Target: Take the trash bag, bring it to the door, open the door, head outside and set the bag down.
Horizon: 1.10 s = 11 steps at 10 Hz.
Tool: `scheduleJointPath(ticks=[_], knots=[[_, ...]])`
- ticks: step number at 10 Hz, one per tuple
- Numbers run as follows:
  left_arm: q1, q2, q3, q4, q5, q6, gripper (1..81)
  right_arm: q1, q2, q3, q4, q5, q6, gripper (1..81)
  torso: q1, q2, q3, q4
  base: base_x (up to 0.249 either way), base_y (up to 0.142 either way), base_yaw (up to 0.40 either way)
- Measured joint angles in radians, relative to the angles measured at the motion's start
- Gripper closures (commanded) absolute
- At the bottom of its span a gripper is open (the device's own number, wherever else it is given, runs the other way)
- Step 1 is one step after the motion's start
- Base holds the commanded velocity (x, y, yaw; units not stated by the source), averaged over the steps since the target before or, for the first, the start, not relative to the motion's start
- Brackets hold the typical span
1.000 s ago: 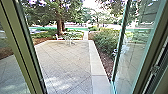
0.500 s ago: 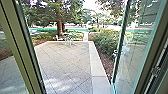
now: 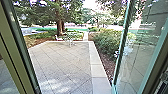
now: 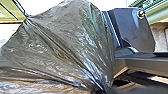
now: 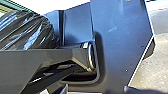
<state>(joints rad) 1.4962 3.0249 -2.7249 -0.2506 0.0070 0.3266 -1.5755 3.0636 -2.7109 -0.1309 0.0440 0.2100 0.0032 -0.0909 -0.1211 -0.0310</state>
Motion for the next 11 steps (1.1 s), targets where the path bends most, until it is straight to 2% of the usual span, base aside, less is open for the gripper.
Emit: scheduleJointPath(ticks=[11], knots=[[0.005,-0.002,0.001,0.0,0.003,0.002,81.1,-0.009,-0.009,-0.008,-0.001,-0.004,-0.001,1.0,-0.004,-0.002,0.001,0.0,0.116,0.0,0.0]])
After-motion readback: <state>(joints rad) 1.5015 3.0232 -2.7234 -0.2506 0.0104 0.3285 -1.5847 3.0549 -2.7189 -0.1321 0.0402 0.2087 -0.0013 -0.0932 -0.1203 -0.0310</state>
